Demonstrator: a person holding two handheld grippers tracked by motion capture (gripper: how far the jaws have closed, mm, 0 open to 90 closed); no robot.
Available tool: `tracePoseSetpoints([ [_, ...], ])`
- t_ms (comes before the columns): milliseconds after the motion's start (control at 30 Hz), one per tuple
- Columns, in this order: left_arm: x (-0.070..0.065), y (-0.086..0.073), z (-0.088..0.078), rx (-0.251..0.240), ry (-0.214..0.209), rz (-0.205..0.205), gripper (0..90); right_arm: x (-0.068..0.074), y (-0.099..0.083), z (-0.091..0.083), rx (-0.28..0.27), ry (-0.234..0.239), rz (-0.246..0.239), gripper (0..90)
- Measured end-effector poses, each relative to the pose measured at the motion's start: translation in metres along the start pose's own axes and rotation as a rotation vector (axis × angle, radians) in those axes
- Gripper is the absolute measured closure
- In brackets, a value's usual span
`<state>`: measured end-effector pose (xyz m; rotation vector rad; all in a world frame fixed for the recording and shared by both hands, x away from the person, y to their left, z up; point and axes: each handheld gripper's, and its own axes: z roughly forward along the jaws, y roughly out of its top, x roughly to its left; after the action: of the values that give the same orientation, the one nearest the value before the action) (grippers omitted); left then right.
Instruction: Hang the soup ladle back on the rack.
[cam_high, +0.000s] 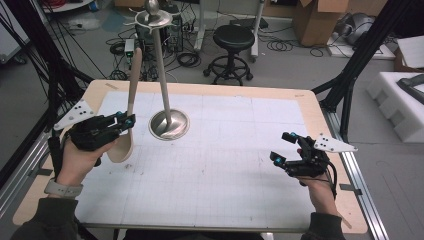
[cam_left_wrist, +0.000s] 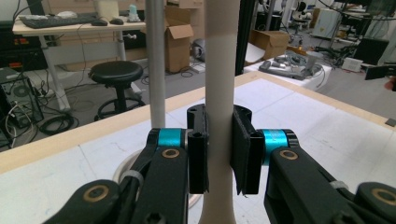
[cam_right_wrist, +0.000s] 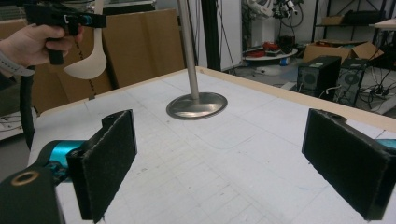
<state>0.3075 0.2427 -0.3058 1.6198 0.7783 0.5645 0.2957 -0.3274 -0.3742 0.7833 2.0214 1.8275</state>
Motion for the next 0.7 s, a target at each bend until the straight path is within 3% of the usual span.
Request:
tracePoseSetpoints([
  [200, 0.01, 0.009, -0.002, -0.02, 0.011, 0.001, 77.7, 0.0, 0.0, 0.0, 0.0, 0.002, 0.004, 9.2],
  [700, 0.032, 0.029, -0.003, -0.009, 0.003, 0.034, 77.7, -0.001, -0.001, 0.001, 0.003, 0.003, 0.002, 9.2],
])
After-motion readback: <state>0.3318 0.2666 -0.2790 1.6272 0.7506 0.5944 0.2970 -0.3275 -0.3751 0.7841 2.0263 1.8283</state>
